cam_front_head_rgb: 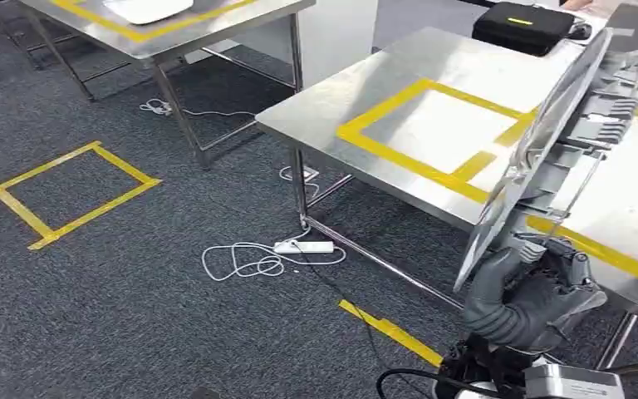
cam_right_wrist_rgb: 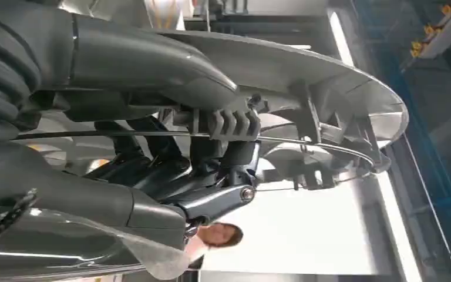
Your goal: Take the parts from the cabinet and place them on the table.
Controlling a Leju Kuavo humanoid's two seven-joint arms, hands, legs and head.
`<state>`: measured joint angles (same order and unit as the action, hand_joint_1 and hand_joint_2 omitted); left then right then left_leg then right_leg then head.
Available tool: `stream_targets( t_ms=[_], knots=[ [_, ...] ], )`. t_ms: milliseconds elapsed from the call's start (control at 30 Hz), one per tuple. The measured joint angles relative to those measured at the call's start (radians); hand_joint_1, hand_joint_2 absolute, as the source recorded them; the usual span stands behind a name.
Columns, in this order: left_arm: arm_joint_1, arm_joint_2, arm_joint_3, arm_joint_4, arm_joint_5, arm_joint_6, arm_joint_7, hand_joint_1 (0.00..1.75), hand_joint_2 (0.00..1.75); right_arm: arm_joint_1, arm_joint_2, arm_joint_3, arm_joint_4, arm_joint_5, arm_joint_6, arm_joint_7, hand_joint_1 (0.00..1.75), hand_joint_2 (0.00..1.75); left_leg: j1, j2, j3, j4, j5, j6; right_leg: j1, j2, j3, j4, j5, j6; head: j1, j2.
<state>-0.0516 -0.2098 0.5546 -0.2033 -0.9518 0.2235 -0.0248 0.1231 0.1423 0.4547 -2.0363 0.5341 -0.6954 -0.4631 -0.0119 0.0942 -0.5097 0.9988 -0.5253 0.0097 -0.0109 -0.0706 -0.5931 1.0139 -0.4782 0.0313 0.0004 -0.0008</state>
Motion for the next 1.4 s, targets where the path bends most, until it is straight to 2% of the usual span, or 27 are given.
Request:
stream_targets(
  t_ms=[100, 133, 167, 200, 267, 300, 367, 433, 467, 500, 600, 633, 667, 700, 767, 833, 867, 933, 967, 1000, 1033, 1133, 1200, 1233, 1300, 1333, 1400],
  knots=[
    [-0.003, 0.002, 0.002, 0.000, 0.000, 0.000, 0.000, 0.00, 1.75, 0.003, 0.000, -0.004, 0.000, -0.001, 0.000, 0.000, 1.75, 1.75, 0.001, 0.024, 0.009, -0.002, -0.002, -0.010, 0.005, 0.028, -0.006, 0.005, -0.004, -0.018, 0.003, 0.000],
    [-0.003, 0.002, 0.002, -0.001, 0.000, 0.000, 0.001, 0.00, 1.75, 0.004, 0.002, -0.005, 0.000, 0.000, 0.000, 0.000, 1.75, 1.75, 0.005, 0.006, 0.009, 0.004, -0.016, -0.019, -0.002, 0.038, -0.004, 0.002, 0.000, -0.028, 0.001, 0.000],
    [-0.002, 0.001, 0.003, -0.001, 0.000, 0.000, 0.001, 0.00, 1.75, 0.001, 0.003, -0.007, 0.000, 0.000, 0.000, 0.000, 1.75, 1.75, 0.009, -0.046, -0.003, 0.037, -0.043, -0.023, -0.003, 0.050, -0.004, 0.002, 0.000, -0.034, -0.004, 0.000],
    [-0.001, 0.000, 0.003, -0.001, 0.000, 0.000, 0.000, 0.00, 1.75, 0.001, 0.006, -0.007, 0.000, 0.000, 0.000, 0.000, 1.75, 1.75, 0.011, -0.070, -0.031, 0.100, -0.079, -0.024, -0.002, 0.059, -0.004, 0.002, 0.001, -0.038, -0.005, 0.000],
    [-0.009, 0.000, 0.003, -0.002, 0.000, 0.000, -0.002, 0.00, 1.75, 0.002, 0.006, -0.007, 0.000, 0.002, 0.000, 0.000, 1.75, 1.75, 0.009, -0.087, -0.101, 0.259, -0.145, -0.025, 0.001, 0.082, -0.004, 0.002, 0.001, -0.043, -0.005, 0.000],
    [-0.014, -0.001, 0.003, -0.002, 0.000, 0.000, -0.002, 0.00, 1.75, 0.002, 0.006, -0.008, 0.000, 0.002, 0.000, 0.000, 1.75, 1.75, 0.009, -0.088, -0.123, 0.305, -0.153, -0.024, 0.003, 0.095, -0.003, 0.002, 0.001, -0.043, -0.004, 0.000],
    [-0.015, -0.002, 0.003, -0.002, 0.000, 0.000, -0.002, 0.00, 1.75, 0.003, 0.006, -0.008, 0.000, 0.003, 0.001, -0.001, 1.75, 1.75, 0.008, -0.093, -0.106, 0.260, -0.091, -0.013, 0.007, 0.129, -0.001, 0.002, 0.001, -0.044, -0.005, 0.000],
    [-0.010, -0.003, 0.003, -0.002, -0.002, -0.002, 0.000, 0.00, 1.75, 0.003, 0.008, -0.008, 0.000, 0.005, 0.001, -0.001, 1.75, 1.75, 0.008, -0.125, -0.047, 0.106, 0.009, 0.001, 0.009, 0.159, 0.001, 0.003, 0.003, -0.043, -0.004, 0.000],
    [-0.004, -0.003, 0.003, -0.001, -0.003, -0.002, 0.000, 0.00, 1.75, 0.003, 0.009, -0.008, 0.000, 0.008, 0.001, -0.002, 1.75, 1.75, 0.009, -0.179, -0.026, 0.058, 0.018, 0.010, 0.006, 0.171, -0.001, 0.003, 0.006, -0.040, -0.003, 0.000],
    [-0.002, -0.004, 0.003, -0.001, -0.003, -0.002, 0.000, 0.00, 1.75, 0.001, 0.009, -0.008, 0.000, 0.010, 0.001, -0.002, 1.75, 1.75, 0.010, -0.186, -0.024, 0.039, 0.022, 0.012, 0.009, 0.185, -0.006, 0.007, 0.008, -0.035, -0.003, 0.000],
    [-0.008, -0.006, 0.003, -0.002, -0.003, -0.002, 0.002, 0.00, 1.75, 0.003, 0.011, -0.010, 0.000, 0.017, 0.000, -0.001, 1.75, 1.75, 0.003, -0.155, -0.016, 0.014, 0.006, 0.019, 0.000, 0.213, -0.026, 0.003, 0.022, -0.014, -0.006, 0.000],
    [-0.007, -0.013, 0.003, -0.001, -0.005, -0.002, 0.003, 0.00, 1.75, 0.003, 0.011, -0.010, 0.000, 0.019, 0.000, 0.000, 1.75, 1.75, 0.018, -0.139, -0.013, -0.002, 0.015, 0.019, 0.003, 0.214, -0.032, 0.006, 0.019, -0.010, -0.004, 0.000],
    [-0.007, -0.013, 0.004, -0.002, -0.005, -0.001, 0.003, 0.00, 1.75, 0.005, 0.011, -0.010, -0.001, 0.021, 0.000, 0.000, 1.75, 1.75, 0.015, -0.126, -0.011, -0.009, 0.018, 0.021, 0.009, 0.147, -0.048, 0.024, 0.000, -0.007, -0.003, 0.000],
    [-0.005, -0.013, 0.004, -0.002, -0.006, -0.001, 0.003, 0.00, 1.75, 0.001, 0.011, -0.010, 0.000, 0.023, 0.000, 0.001, 1.75, 1.75, 0.014, -0.112, -0.011, -0.010, 0.019, 0.025, 0.008, 0.104, -0.072, 0.078, -0.036, -0.003, 0.005, 0.000],
    [-0.002, -0.011, 0.005, -0.002, -0.006, -0.001, 0.003, 0.00, 1.75, 0.001, 0.011, -0.008, 0.000, 0.024, 0.001, 0.000, 1.75, 1.75, 0.013, -0.085, -0.012, -0.009, 0.019, 0.025, 0.003, 0.079, -0.137, 0.226, -0.100, 0.005, 0.007, 0.000],
    [-0.002, -0.010, 0.006, -0.002, -0.006, -0.001, 0.003, 0.00, 1.75, 0.002, 0.011, -0.010, 0.000, 0.024, 0.000, 0.001, 1.75, 1.75, 0.013, -0.056, -0.011, -0.009, 0.018, 0.024, -0.003, 0.075, -0.165, 0.291, -0.106, 0.013, 0.008, 0.000],
    [-0.003, -0.009, 0.007, -0.002, -0.006, -0.001, 0.003, 0.00, 1.75, 0.003, 0.011, -0.010, 0.000, 0.024, 0.000, 0.002, 1.75, 1.75, 0.013, -0.043, -0.009, -0.009, 0.016, 0.022, -0.006, 0.070, -0.143, 0.255, -0.077, 0.015, 0.006, 0.000],
    [-0.003, -0.009, 0.008, -0.002, -0.006, 0.000, 0.003, 0.00, 1.75, 0.002, 0.011, -0.010, 0.000, 0.024, 0.000, 0.002, 1.75, 1.75, 0.014, -0.020, -0.001, -0.008, 0.009, 0.014, -0.009, 0.036, -0.051, 0.090, 0.002, 0.018, 0.006, 0.000],
    [-0.003, -0.007, 0.009, -0.002, -0.006, 0.000, 0.004, 0.00, 1.75, 0.000, 0.012, -0.010, 0.000, 0.026, 0.000, 0.002, 1.75, 1.75, 0.010, -0.010, 0.005, -0.008, 0.004, 0.006, -0.005, -0.020, -0.016, 0.021, 0.005, 0.020, 0.008, 0.000],
    [-0.001, -0.005, 0.009, -0.002, -0.006, -0.001, 0.004, 0.00, 1.75, -0.004, 0.013, -0.009, 0.000, 0.030, 0.000, 0.005, 1.75, 1.75, 0.000, 0.000, 0.002, -0.001, -0.003, -0.001, 0.007, -0.038, 0.003, -0.001, -0.004, 0.012, 0.012, 0.000],
    [0.000, -0.005, 0.010, -0.002, 0.001, -0.002, 0.004, 0.00, 1.75, -0.004, 0.013, -0.009, 0.000, 0.032, 0.000, 0.008, 1.75, 1.75, -0.003, 0.011, 0.003, -0.003, -0.004, -0.003, 0.003, -0.025, -0.001, 0.005, -0.005, -0.005, 0.007, 0.000],
    [-0.002, -0.005, 0.015, -0.003, 0.013, 0.003, 0.003, 0.00, 1.75, 0.001, 0.013, -0.009, 0.000, 0.038, 0.000, 0.018, 1.75, 1.75, -0.001, 0.045, 0.016, -0.002, -0.015, -0.011, 0.002, 0.016, -0.004, 0.005, -0.004, -0.020, 0.005, 0.000],
    [0.001, -0.007, 0.021, -0.003, 0.014, 0.005, -0.001, 0.00, 1.75, -0.002, 0.014, -0.008, 0.000, 0.041, 0.000, 0.019, 1.75, 1.75, 0.007, -0.057, -0.009, 0.065, -0.067, -0.022, -0.001, 0.040, -0.004, 0.004, -0.002, -0.032, -0.003, 0.000],
    [0.000, -0.008, 0.023, -0.003, 0.015, 0.006, -0.005, 0.00, 1.75, -0.002, 0.016, -0.007, 0.000, 0.041, 0.000, 0.018, 1.75, 1.75, 0.008, -0.079, -0.044, 0.144, -0.108, -0.023, -0.001, 0.053, -0.004, 0.004, -0.001, -0.037, -0.002, 0.000],
    [-0.007, -0.008, 0.028, -0.003, 0.018, 0.007, -0.008, 0.00, 1.75, -0.001, 0.016, -0.008, 0.000, 0.041, 0.001, 0.019, 1.75, 1.75, 0.006, -0.090, -0.111, 0.288, -0.156, -0.023, 0.003, 0.081, -0.003, 0.004, -0.001, -0.041, -0.004, 0.000],
    [-0.011, -0.009, 0.029, -0.003, 0.018, 0.007, -0.008, 0.00, 1.75, -0.001, 0.016, -0.008, 0.000, 0.041, 0.001, 0.020, 1.75, 1.75, 0.006, -0.091, -0.124, 0.309, -0.149, -0.020, 0.005, 0.097, -0.002, 0.005, -0.001, -0.041, -0.003, 0.000],
    [-0.011, -0.010, 0.029, -0.003, 0.018, 0.007, -0.008, 0.00, 1.75, 0.000, 0.017, -0.008, 0.000, 0.041, 0.001, 0.021, 1.75, 1.75, 0.005, -0.094, -0.100, 0.238, -0.074, -0.007, 0.009, 0.130, 0.002, 0.005, -0.001, -0.041, -0.003, 0.000]
  ],
)
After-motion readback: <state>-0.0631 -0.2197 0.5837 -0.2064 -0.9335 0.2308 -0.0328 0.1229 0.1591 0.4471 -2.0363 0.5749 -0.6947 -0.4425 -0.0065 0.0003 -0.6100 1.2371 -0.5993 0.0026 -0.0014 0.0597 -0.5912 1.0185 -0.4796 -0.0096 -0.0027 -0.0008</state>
